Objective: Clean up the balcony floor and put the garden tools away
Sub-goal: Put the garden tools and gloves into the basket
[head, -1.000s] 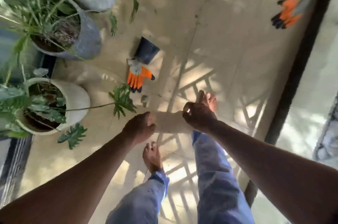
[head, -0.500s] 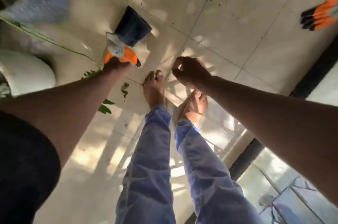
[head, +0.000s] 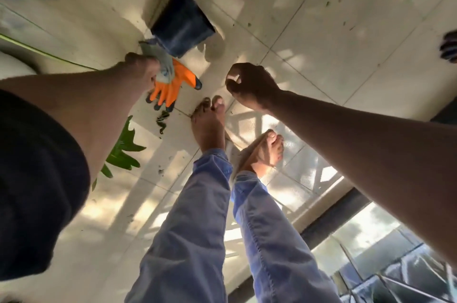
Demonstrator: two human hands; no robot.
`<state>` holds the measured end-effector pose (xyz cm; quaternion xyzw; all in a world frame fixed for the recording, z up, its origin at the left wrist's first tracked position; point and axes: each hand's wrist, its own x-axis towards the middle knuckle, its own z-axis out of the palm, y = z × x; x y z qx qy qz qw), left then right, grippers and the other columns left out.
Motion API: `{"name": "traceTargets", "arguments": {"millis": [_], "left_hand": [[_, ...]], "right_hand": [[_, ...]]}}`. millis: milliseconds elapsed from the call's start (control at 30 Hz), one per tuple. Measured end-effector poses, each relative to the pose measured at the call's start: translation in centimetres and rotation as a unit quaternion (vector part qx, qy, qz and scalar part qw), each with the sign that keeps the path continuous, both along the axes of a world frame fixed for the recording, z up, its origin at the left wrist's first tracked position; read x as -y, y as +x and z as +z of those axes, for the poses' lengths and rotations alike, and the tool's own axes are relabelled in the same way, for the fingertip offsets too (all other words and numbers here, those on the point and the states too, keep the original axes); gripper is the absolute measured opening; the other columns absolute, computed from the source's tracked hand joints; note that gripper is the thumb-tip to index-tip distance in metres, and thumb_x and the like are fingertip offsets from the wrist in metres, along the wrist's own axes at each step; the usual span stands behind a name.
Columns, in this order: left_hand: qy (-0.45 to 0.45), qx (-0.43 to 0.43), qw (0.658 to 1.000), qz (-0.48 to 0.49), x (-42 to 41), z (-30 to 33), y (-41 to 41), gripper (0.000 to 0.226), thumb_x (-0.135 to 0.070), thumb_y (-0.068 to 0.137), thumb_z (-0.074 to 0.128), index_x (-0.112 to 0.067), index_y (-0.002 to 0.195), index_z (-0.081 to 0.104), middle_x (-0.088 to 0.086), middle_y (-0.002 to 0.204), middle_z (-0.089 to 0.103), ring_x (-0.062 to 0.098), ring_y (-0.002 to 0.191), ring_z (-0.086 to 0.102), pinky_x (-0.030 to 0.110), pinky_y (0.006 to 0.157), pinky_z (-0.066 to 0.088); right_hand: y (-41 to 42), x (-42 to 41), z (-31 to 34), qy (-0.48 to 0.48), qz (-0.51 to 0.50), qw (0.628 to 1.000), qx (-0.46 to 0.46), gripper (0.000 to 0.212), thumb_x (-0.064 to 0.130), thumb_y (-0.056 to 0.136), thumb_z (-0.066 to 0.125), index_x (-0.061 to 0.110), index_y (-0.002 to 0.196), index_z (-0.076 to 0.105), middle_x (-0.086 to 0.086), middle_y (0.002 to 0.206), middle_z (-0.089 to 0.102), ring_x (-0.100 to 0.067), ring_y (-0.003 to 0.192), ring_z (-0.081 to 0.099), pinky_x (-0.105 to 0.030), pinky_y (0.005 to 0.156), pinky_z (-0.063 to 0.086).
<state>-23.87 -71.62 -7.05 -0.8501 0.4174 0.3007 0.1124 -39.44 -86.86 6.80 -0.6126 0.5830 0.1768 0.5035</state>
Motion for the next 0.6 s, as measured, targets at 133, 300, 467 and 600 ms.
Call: {"name": "traceTargets", "arguments": {"millis": [133,300,467,600], "left_hand": [[-0.148,-0.048,0.983,0.094,3.1,1.8,1.2,0.007,-0.026,0.105,0.055,-0.023,0.11,0.059,0.007,0.094,0.067,0.027,0.081,0.062,0.041,0.072,0.048],[-0.138,0.005,0.989,-0.053,1.5,-7.9,8.1,0.035,-0.065,0.095,0.055,-0.033,0.092,0.067,-0.006,0.084,0.066,0.026,0.085,0.066,0.05,0.076,0.044],[-0.051,-0.2,0.978,-0.027,13.3,24.2,5.9,0.021,-0.028,0.098,0.062,-0.02,0.08,0.058,-0.006,0.071,0.06,0.013,0.062,0.053,0.03,0.056,0.034],[-0.075,-0.363,0.927,-0.05,17.7,31.0,1.3,0.006,-0.026,0.098,0.059,-0.029,0.093,0.061,-0.008,0.085,0.069,0.005,0.076,0.064,0.016,0.063,0.042]], "right_hand": [[0.9,1.9,3.3,0.01,-0.022,1.0,0.0,0.036,0.036,0.099,0.052,0.02,0.129,0.064,-0.003,0.133,0.066,-0.024,0.117,0.063,-0.033,0.093,0.048],[1.9,5.1,8.6,0.063,-0.085,0.994,-0.011,0.031,0.029,0.097,0.057,0.015,0.121,0.07,-0.004,0.127,0.069,-0.026,0.119,0.063,-0.035,0.1,0.05],[1.5,7.6,14.6,0.178,-0.169,0.969,0.035,0.056,0.031,0.09,0.075,0.012,0.139,0.055,-0.009,0.121,0.065,-0.028,0.104,0.066,-0.035,0.075,0.056],[-1.3,8.8,17.1,0.211,-0.189,0.956,0.069,0.088,0.044,0.082,0.082,0.013,0.152,0.038,-0.007,0.147,0.045,-0.024,0.119,0.055,-0.035,0.084,0.053]]}}
